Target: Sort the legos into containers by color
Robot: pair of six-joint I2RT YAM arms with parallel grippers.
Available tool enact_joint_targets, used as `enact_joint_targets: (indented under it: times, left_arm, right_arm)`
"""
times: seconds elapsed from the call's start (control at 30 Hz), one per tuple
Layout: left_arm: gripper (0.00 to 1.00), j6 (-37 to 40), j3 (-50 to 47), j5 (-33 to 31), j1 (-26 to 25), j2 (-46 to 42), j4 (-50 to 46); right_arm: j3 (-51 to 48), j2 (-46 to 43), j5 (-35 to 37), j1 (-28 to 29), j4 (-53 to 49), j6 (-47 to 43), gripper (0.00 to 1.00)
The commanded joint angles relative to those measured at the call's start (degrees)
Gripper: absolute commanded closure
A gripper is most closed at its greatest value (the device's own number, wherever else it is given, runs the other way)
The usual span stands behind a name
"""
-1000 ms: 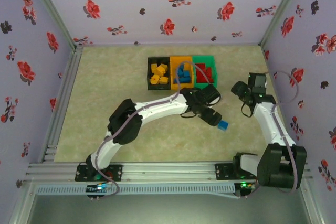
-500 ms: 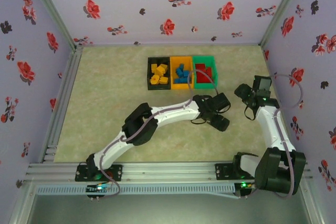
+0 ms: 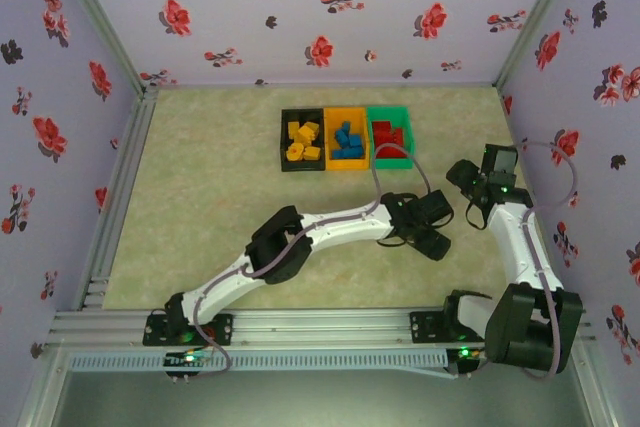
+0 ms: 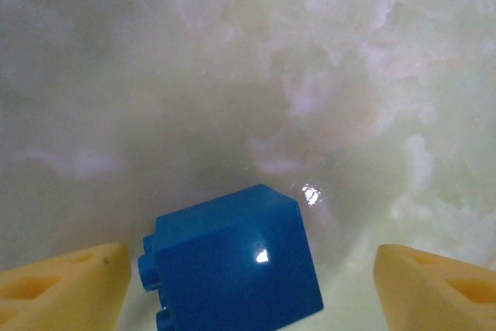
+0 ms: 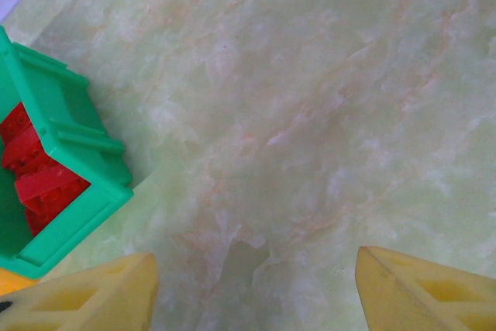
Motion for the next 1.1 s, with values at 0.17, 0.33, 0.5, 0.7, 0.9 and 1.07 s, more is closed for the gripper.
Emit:
enact_joint_targets:
  times: [0.17,0.33,0.5,0.7,0.9,1.07]
  left_arm:
    - [0.35,-1.2,2.1,-3.6,-0.3,2.3,-0.2]
    - [0.46,-0.7,2.5,-4.9,-0.3,2.5,-1.1]
    - [0.5,0.6,3.0,-6.3,-0.3,1.8,-2.6]
    - [0.54,3.2,2.1,-9.2,-0.3,-1.1,-4.3]
    - [0.58,5.7,0.7,-12.3,-0.1,-4.4,-6.2]
    - [0.58,7.1,-0.7,-13.5,0.5,-7.5,-7.1]
  right_arm:
    - [-0.7,-1.4,-0.6,-0.4,-0.2,-0.9,0.33]
    - [-0.7,-1.6,-0.5,-0.4,-0.3,-1.2,0.33]
    - [-0.7,-1.7,-0.7,-0.4,-0.3,-1.3,0.34]
    - [-0.7,-1.7,-0.7,-0.4,-0.5,-1.7,0.34]
    - [-0.7,-1.3,-0.9,-0.4,-0.3,-1.7,0.34]
    - [-0.6,-1.2,-0.9,-0.4,-0.3,-1.8,0.35]
